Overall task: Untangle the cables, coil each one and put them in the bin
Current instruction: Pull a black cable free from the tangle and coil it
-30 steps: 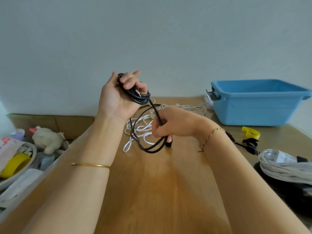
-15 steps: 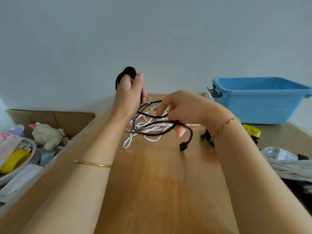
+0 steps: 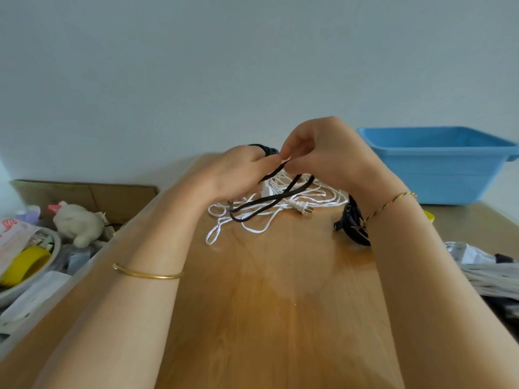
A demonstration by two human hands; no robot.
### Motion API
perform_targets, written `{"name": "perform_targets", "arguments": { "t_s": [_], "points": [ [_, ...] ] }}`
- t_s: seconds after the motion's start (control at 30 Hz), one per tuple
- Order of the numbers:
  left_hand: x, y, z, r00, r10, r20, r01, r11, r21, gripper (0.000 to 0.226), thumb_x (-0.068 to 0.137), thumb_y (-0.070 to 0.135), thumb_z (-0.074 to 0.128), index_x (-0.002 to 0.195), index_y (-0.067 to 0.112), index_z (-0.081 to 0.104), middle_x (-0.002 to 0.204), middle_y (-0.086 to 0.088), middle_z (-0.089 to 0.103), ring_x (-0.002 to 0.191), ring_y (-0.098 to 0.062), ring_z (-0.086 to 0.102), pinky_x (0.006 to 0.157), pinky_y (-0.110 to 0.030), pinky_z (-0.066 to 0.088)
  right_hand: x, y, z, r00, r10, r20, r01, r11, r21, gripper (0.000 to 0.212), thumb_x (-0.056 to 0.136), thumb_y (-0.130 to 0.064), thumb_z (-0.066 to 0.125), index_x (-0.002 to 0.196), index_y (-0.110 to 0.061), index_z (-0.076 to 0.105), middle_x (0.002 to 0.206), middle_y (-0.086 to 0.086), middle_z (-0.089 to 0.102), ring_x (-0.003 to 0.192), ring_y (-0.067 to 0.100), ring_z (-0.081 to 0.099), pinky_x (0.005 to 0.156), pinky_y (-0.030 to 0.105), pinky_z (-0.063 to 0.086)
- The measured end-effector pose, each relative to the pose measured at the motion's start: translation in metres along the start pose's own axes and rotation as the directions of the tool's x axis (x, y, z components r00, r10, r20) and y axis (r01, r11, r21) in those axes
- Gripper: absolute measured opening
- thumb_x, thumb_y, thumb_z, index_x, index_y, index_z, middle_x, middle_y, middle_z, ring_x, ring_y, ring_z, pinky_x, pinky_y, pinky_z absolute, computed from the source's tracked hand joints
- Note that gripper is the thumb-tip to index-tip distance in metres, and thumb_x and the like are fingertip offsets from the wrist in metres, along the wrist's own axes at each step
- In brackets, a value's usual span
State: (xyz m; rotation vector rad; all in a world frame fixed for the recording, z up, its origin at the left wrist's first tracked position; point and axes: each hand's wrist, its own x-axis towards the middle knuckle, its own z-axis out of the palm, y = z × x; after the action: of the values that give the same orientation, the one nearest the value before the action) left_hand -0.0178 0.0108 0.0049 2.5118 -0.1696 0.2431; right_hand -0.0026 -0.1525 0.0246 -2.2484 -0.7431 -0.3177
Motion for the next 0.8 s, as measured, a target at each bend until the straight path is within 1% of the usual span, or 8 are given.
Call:
{"name": "perform_targets", "arguments": {
  "t_s": [0.07,0.17,0.3,0.4,0.5,0.63,0.73,0.8],
  "points": [
    [-0.003,0.001,-0.002,0.995,-0.027,0.097,0.039,0.991,-0.128,0.044,0.088,0.054,0.047,0.08,0.012,0.056,0.049,0.008,0.041,0.045,-0.016,0.034,0.049,-0.028,0.032,0.001,0.003,-0.001,0.999,-0.025,-0.02,0.024,0.998,-0.054,0.013,0.075,-0.008,0.07,0.08,-0.02,0.069,0.079,-0.001,0.069,0.079,0.016,0.065,0.071,0.027,0.051],
    [-0.009,-0.002,-0.008,0.981,-0.006,0.195,0.041,0.983,-0.178,0.032,0.089,0.039,0.06,0.084,0.008,0.056,0.047,0.01,0.035,0.044,-0.013,0.028,0.043,-0.023,0.025,0.005,0.011,-0.001,0.994,-0.066,-0.085,0.053,0.988,-0.146,0.011,0.08,-0.012,0.067,0.086,-0.02,0.073,0.082,0.001,0.07,0.082,0.02,0.065,0.077,0.035,0.053],
    [-0.017,-0.007,-0.022,0.952,0.094,0.293,0.06,0.877,-0.477,0.029,0.095,0.03,0.053,0.09,0.003,0.065,0.044,0.007,0.027,0.034,-0.006,0.021,0.037,-0.019,0.02,0.008,0.027,-0.004,0.977,-0.021,-0.21,0.023,1.0,0.005,0.02,0.092,-0.011,0.054,0.102,-0.017,0.07,0.066,0.0,0.062,0.055,0.016,0.06,0.055,0.022,0.048],
    [-0.014,-0.007,-0.029,0.878,0.311,0.365,0.148,0.549,-0.823,0.033,0.09,0.029,0.046,0.088,0.004,0.067,0.04,0.011,0.025,0.031,-0.002,0.021,0.032,-0.015,0.022,0.01,0.033,0.004,0.976,0.02,-0.218,-0.003,0.997,0.077,0.023,0.096,-0.013,0.048,0.107,-0.02,0.067,0.06,-0.002,0.057,0.044,0.012,0.05,0.047,0.02,0.044],
    [-0.006,-0.009,-0.032,0.749,0.565,0.346,0.328,0.138,-0.935,0.035,0.092,0.025,0.048,0.101,-0.005,0.063,0.047,0.008,0.028,0.036,-0.006,0.026,0.035,-0.019,0.03,0.011,0.026,0.021,0.994,-0.025,-0.108,0.022,0.999,-0.029,0.022,0.098,-0.017,0.044,0.102,-0.022,0.065,0.061,-0.008,0.053,0.05,0.006,0.047,0.053,0.021,0.042],
    [0.001,-0.016,-0.029,0.8,0.57,0.189,0.4,-0.272,-0.875,0.049,0.098,0.032,0.045,0.108,-0.014,0.056,0.046,-0.008,0.043,0.041,-0.01,0.031,0.042,-0.027,0.035,0.012,0.013,0.04,0.997,-0.06,0.054,0.066,0.992,-0.103,0.011,0.097,-0.016,0.043,0.094,-0.017,0.053,0.068,-0.006,0.056,0.057,0.011,0.054,0.06,0.029,0.046],
    [0.005,-0.022,-0.025,0.846,0.514,0.143,0.414,-0.462,-0.785,0.063,0.096,0.042,0.043,0.108,-0.018,0.055,0.047,-0.013,0.049,0.041,-0.012,0.032,0.04,-0.03,0.038,0.011,0.008,0.047,0.989,-0.053,0.139,0.059,0.998,-0.037,0.006,0.096,-0.016,0.042,0.096,-0.012,0.047,0.073,0.003,0.062,0.055,0.015,0.057,0.056,0.028,0.049],
    [0.006,-0.026,-0.026,0.83,0.529,0.175,0.459,-0.47,-0.754,0.058,0.096,0.037,0.045,0.111,-0.018,0.054,0.046,-0.014,0.049,0.041,-0.012,0.033,0.04,-0.03,0.038,0.01,0.01,0.046,0.994,-0.038,0.106,0.033,0.998,0.052,0.016,0.098,-0.021,0.039,0.097,-0.008,0.048,0.071,0.007,0.066,0.051,0.012,0.054,0.051,0.025,0.045]
  ]
}}
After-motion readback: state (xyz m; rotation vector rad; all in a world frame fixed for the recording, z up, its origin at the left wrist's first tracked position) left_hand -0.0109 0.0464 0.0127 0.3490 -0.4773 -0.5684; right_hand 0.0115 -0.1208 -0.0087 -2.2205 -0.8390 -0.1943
